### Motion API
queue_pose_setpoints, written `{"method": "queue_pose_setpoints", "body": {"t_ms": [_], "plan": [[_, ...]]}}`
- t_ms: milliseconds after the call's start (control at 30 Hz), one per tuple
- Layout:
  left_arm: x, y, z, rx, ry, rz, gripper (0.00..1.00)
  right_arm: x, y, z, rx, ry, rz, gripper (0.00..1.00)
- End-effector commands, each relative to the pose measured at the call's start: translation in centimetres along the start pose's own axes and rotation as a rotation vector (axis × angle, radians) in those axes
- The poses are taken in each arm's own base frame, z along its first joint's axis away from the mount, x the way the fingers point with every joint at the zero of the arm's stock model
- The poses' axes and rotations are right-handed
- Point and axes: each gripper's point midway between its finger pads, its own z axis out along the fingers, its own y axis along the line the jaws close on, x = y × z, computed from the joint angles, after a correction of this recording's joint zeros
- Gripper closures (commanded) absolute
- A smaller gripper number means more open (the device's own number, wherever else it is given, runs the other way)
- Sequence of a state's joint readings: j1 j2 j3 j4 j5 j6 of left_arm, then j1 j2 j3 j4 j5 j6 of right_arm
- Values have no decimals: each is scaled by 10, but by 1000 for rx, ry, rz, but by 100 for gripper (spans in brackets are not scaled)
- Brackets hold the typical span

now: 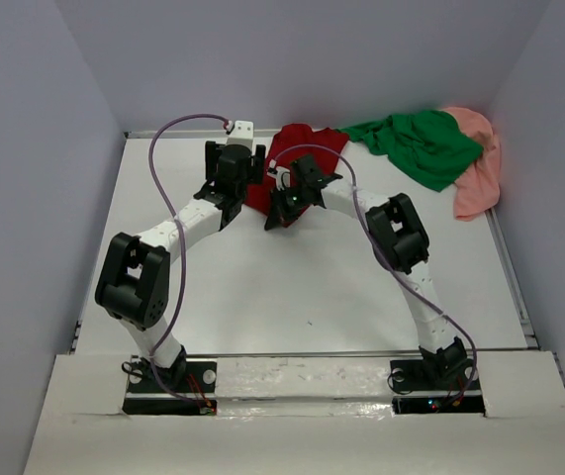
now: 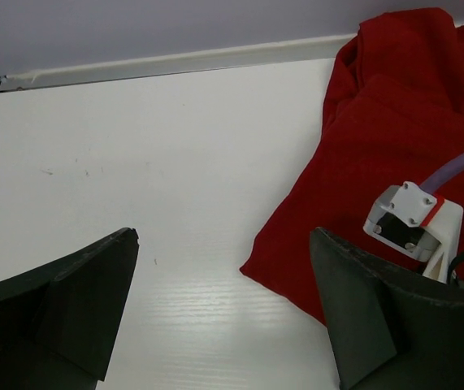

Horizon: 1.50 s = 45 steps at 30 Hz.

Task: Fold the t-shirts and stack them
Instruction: Fold the tshirt

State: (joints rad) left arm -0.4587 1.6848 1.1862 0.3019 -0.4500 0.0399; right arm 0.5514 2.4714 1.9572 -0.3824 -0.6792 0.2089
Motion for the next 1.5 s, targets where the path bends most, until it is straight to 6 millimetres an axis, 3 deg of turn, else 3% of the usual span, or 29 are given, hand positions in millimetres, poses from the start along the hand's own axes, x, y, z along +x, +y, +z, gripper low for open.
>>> {"method": "queue_pose_setpoints", "body": {"t_ms": [0,67,133,200,433,500,600,633,667,700,833,867,933,1033,1100,1200,1333,1467], "plan": [[-39,7,-16,-3,-103,-67,1,39,-22,-22,181,105,-28,100],[-40,6,-16,-1,-105,-72,1,13,-3,-33,143,-2,-125,100],[-38,4,-15,5,-101,-73,1,-9,30,-61,96,-108,-218,100],[-36,3,-14,5,-97,-77,1,-48,68,-90,41,-279,-351,100],[-26,1,-11,4,-81,-75,1,-89,95,-103,-8,-382,-450,100],[-23,1,-9,-3,-77,-74,1,-109,104,-109,-7,-430,-483,100],[-21,-1,-8,5,-74,-71,1,-140,88,-100,65,-475,-496,100],[-21,-3,-9,8,-76,-71,1,-144,75,-94,111,-464,-476,100],[-22,-3,-9,8,-80,-73,1,-138,49,-71,146,-428,-440,100],[-22,-2,-9,0,-80,-73,1,-155,50,-74,167,-451,-454,100],[-25,-2,-11,-1,-86,-76,1,-186,17,-57,288,-483,-433,100],[-25,-1,-12,-3,-86,-76,1,-178,-7,-47,355,-449,-386,100],[-25,0,-13,-9,-86,-76,1,-189,-12,-58,426,-479,-370,100],[-30,5,-16,-24,-101,-76,1,-182,-23,-59,476,-460,-346,100],[-31,8,-17,-35,-106,-75,1,-164,-44,-56,545,-406,-321,100],[-32,9,-16,-42,-109,-77,1,-145,-55,-50,562,-349,-301,100],[-29,9,-13,-47,-101,-72,1,-132,-49,-49,524,-307,-284,100],[-29,8,-13,-44,-102,-75,1,-101,-53,-38,489,-209,-201,100]]}}
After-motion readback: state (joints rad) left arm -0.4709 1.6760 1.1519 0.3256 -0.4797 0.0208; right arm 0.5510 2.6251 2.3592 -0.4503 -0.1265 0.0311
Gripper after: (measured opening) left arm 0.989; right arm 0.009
